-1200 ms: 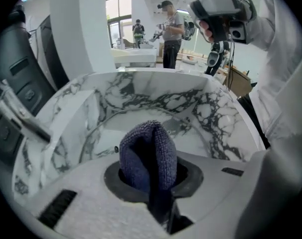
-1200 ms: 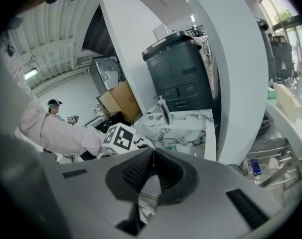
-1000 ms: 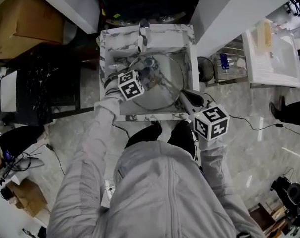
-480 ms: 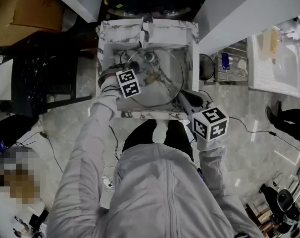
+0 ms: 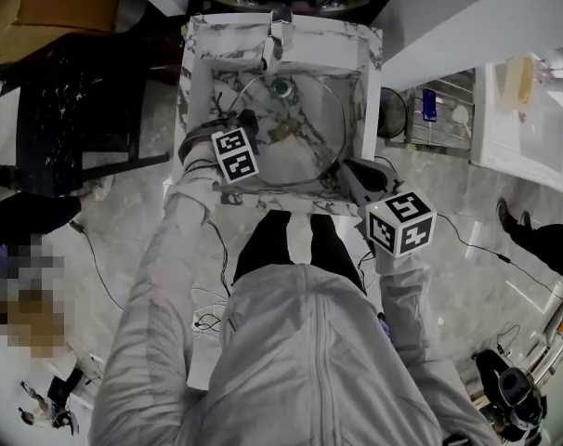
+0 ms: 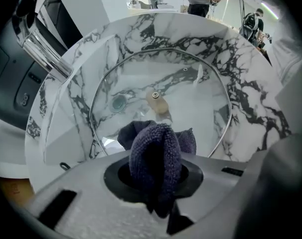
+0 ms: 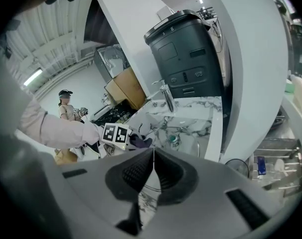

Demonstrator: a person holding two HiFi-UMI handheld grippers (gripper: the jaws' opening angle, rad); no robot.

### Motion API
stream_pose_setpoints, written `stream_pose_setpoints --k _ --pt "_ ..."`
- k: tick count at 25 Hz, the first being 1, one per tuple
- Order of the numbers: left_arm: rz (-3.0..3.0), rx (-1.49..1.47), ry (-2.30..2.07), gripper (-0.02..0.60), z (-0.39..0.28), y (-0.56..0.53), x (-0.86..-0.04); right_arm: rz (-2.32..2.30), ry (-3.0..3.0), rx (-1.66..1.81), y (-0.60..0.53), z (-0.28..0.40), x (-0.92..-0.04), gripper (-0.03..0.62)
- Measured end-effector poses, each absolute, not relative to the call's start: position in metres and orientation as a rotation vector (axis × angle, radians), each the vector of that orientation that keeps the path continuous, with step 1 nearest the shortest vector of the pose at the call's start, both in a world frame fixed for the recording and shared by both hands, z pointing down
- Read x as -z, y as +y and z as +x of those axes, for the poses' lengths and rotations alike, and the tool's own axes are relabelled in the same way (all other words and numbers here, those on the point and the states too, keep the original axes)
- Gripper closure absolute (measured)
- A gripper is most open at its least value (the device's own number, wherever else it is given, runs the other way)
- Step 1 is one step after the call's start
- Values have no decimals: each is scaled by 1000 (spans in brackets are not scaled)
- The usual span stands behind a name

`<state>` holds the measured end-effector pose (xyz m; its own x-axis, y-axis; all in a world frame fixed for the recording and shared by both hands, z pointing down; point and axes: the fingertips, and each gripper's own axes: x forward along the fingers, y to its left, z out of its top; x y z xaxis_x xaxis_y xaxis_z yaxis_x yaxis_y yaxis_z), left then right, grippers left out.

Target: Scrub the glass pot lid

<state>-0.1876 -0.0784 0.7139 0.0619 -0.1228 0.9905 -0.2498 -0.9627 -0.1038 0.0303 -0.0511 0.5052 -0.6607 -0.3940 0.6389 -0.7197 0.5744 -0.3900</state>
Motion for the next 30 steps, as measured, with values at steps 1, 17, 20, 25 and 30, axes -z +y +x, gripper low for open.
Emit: stream_pose_setpoints --k 1,17,20,25,30 --pt "2223 -2037 -369 509 -187 -74 -713 883 -2319 -890 -51 29 -506 565" --pt "2284 -1894 62 509 -130 -20 -715 866 -2328 -928 -54 32 -512 565" --pt "2297 -1848 99 509 -114 -15 -714 885 -2322 -939 -55 37 -513 565" --pt "2304 -1781 174 509 -88 -1 -711 905 -2316 -955 -53 44 -514 565" --pt "2318 -1713 216 509 -61 7 -708 919 -2313 -957 -52 51 -513 565"
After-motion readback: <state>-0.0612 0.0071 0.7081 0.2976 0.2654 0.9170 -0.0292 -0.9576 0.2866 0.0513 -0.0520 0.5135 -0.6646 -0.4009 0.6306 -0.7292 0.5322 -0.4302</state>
